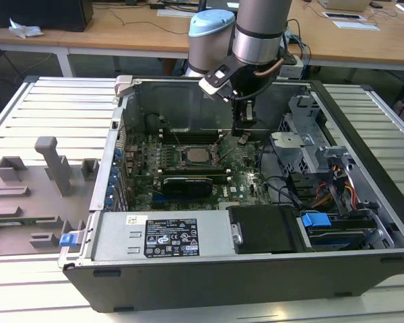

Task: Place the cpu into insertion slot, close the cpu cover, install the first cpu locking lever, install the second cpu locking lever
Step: 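Close the cpu cover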

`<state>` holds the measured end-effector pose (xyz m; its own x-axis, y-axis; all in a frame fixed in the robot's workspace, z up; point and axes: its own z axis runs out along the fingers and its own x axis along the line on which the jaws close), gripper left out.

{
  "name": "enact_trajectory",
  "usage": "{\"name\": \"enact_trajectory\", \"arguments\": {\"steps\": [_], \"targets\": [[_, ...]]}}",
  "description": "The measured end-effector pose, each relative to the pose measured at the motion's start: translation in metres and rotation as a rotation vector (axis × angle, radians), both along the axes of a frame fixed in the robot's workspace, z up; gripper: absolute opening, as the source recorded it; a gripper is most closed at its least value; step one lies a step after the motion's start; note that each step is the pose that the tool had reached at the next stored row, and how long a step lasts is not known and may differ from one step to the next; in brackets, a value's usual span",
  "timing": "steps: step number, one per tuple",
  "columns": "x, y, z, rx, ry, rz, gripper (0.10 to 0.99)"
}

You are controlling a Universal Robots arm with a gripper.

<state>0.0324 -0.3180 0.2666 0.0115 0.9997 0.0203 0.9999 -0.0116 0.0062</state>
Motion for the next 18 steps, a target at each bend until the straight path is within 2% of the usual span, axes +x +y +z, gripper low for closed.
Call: {"name": "enact_trajectory", "arguments": {"steps": [2,7,13,18], "targets": [[-0.0043,0.0000,0.0000,0.000,0.0000,0.000,0.106],[-0.0250,0.0000,0.0000,0.000,-0.0001,0.000,0.106],[-0.0395,0.0001,-0.0001,0.000,-0.0002,0.000,0.106],[-0.0470,0.0000,-0.0001,0.000,-0.0003,0.000,0.106]]}}
